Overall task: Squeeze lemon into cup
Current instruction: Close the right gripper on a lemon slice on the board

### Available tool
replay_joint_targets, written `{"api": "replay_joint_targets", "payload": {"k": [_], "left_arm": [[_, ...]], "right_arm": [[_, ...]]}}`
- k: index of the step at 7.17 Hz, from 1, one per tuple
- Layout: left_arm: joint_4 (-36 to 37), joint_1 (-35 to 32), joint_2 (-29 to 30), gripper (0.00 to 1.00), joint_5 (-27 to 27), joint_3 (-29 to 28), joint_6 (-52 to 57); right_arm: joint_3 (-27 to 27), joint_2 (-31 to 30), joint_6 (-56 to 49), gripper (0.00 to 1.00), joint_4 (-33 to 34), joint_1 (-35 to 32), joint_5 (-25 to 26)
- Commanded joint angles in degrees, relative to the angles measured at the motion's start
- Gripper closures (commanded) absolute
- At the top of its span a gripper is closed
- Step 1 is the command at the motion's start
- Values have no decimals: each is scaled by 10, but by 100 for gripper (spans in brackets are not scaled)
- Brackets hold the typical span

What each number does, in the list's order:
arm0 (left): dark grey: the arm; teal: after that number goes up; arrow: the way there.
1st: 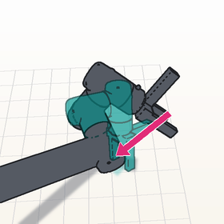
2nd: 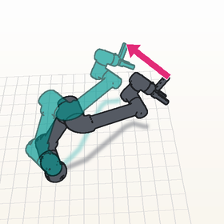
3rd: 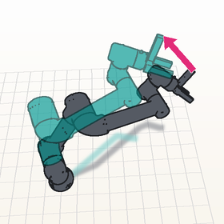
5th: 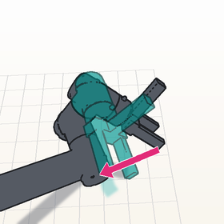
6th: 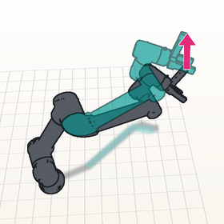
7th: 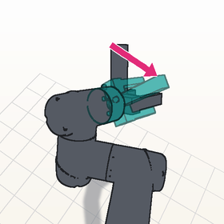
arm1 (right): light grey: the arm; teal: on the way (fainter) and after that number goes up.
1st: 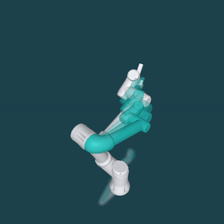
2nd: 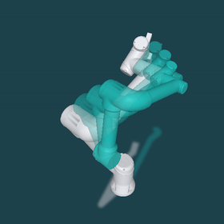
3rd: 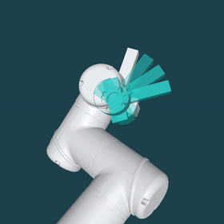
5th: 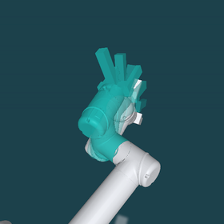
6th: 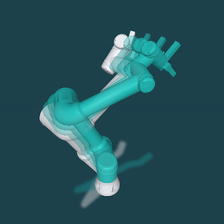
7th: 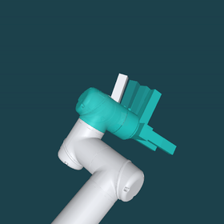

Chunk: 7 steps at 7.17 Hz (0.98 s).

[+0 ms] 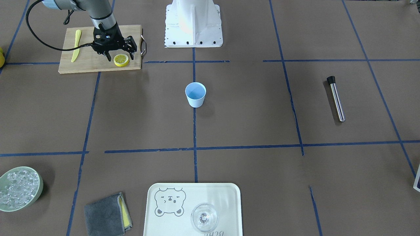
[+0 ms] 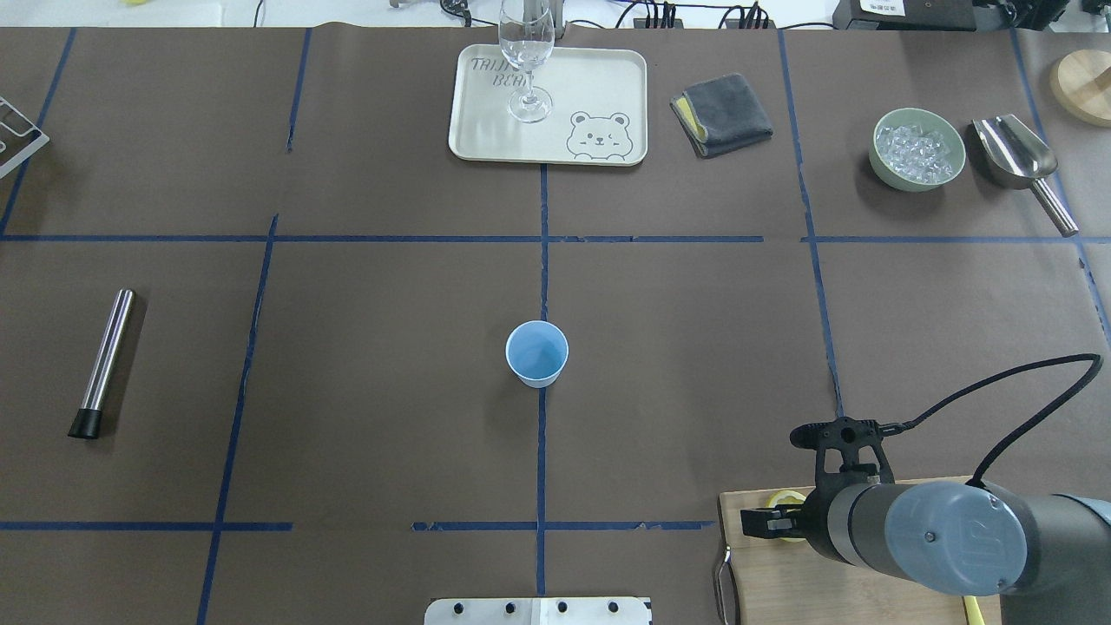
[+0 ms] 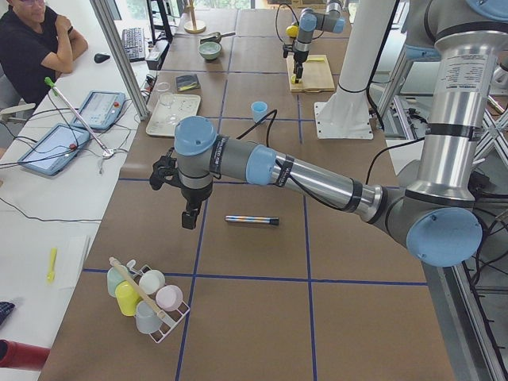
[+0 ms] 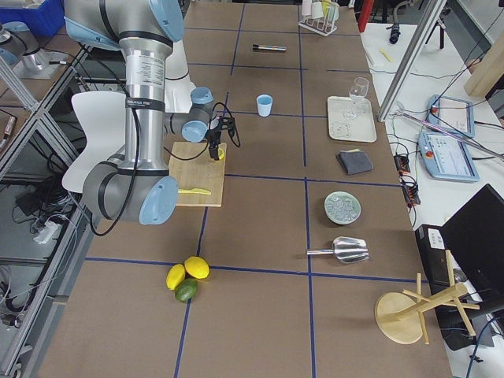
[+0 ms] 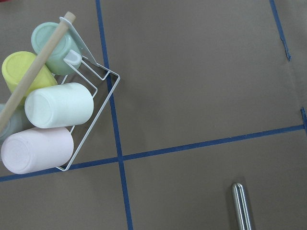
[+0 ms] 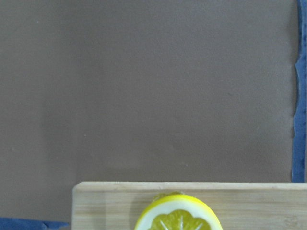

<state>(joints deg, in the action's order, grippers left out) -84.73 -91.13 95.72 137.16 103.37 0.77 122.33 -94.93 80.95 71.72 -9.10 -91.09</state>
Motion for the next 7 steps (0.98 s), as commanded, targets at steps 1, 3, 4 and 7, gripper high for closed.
{"api": "replay_joint_targets", "payload": {"k": [1, 3, 4, 7], "left_arm": [[-1, 0, 1, 0, 0, -2, 0], [-1, 1, 4, 0, 0, -5, 2], [-1, 1, 4, 0, 0, -5, 2], [-20, 0, 3, 0, 0, -12, 3]], "right_arm": [[0, -3, 0, 0, 2, 5, -3], [-2, -3, 0, 0, 2, 8, -8], [-3, -3, 0, 0, 2, 8, -8], [-14, 3, -1, 3, 2, 8, -8]]}}
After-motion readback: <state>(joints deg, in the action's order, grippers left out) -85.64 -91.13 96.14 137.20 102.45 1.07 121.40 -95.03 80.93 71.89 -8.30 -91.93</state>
